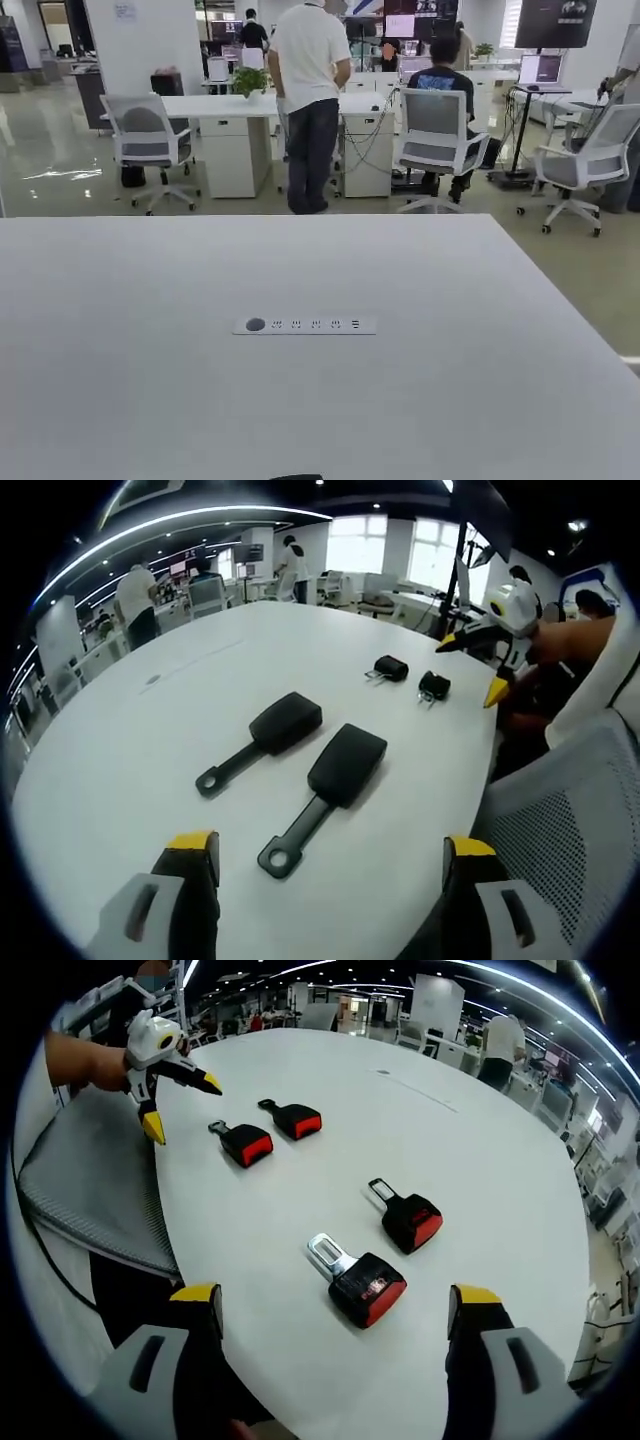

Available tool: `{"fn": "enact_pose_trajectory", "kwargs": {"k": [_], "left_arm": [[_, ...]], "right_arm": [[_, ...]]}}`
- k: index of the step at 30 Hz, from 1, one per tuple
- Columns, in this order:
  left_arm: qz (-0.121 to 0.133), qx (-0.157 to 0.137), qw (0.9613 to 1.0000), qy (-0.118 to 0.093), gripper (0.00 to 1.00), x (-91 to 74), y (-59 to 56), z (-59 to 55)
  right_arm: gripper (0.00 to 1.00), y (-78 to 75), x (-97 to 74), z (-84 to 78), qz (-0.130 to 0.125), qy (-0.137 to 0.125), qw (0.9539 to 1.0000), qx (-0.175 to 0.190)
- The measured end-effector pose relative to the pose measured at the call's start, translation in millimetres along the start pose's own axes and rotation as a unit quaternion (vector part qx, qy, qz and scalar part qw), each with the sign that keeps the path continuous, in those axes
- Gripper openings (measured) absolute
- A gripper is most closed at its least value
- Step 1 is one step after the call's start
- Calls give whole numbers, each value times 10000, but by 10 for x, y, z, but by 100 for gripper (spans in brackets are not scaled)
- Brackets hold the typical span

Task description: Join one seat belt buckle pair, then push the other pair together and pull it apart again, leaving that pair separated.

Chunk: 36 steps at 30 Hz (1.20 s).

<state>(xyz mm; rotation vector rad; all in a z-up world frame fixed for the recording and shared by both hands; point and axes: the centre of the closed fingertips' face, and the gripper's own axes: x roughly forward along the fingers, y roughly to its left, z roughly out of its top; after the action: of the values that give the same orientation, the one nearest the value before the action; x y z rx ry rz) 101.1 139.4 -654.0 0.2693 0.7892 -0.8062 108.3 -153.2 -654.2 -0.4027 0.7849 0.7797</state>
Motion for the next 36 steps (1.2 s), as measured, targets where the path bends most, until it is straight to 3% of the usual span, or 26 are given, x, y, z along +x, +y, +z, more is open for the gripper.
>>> {"fn": "enact_pose_trajectory", "kwargs": {"k": [4,17,23,26,36], "left_arm": [[25,-124,9999,-23,93,4,-7,18],[49,-7,10000,71,91,-32,-11,-56],[66,100,9999,34,89,-29,18,-29],[75,173,9998,56,88,-35,4,12],[34,217,9998,-20,87,5,16,67]], "right_arm": [[92,-3,-4,-35,-11,59,10000,-5],[87,31,-49,-66,25,136,9999,61],[85,14,-77,-80,43,169,9998,-78],[86,19,-90,-19,61,17,9997,-242],[82,-29,-71,-16,7,30,9998,-195]]}}
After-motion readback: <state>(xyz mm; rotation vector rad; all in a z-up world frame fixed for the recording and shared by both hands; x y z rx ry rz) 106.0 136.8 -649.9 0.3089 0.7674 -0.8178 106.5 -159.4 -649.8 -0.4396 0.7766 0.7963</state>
